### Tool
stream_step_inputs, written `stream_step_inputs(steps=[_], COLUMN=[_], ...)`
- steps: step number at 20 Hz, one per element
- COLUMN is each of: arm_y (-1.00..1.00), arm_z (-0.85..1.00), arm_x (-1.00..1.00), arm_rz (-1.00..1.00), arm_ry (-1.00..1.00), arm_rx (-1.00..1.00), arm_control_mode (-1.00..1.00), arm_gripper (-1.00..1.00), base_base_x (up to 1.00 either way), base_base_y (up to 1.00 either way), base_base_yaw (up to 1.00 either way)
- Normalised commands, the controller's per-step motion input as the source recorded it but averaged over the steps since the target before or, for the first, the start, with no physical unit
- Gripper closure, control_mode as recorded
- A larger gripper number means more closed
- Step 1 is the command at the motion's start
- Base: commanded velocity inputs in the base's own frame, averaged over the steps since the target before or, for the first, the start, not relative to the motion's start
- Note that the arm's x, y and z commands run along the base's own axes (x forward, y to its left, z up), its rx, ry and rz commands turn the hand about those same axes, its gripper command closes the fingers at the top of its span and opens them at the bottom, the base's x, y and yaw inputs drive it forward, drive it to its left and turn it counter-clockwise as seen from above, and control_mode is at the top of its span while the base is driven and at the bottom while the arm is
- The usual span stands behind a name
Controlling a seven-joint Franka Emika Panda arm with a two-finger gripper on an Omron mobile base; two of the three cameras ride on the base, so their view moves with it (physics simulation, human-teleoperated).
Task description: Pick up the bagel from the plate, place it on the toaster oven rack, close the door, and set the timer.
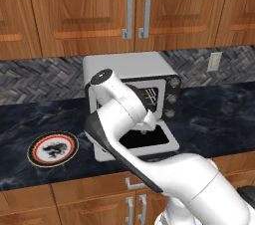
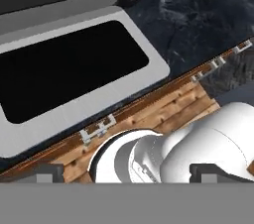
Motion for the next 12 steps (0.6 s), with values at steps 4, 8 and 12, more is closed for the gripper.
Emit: stream_step_inputs(steps=[4,8,12], arm_y=[0.04,0.0,0.0], arm_z=[0.0,-0.21,-0.46], arm_x=[-0.47,-0.57,-0.54], arm_rz=[0.35,0.53,0.54], arm_ry=[0.2,0.07,0.0], arm_rx=[-0.33,-0.21,-0.01], arm_control_mode=[-1.0,-1.0,-1.0], arm_gripper=[-1.0,-1.0,-1.0], base_base_x=[0.0,0.0,0.0], base_base_y=[0.0,0.0,0.0], base_base_yaw=[0.0,0.0,0.0])
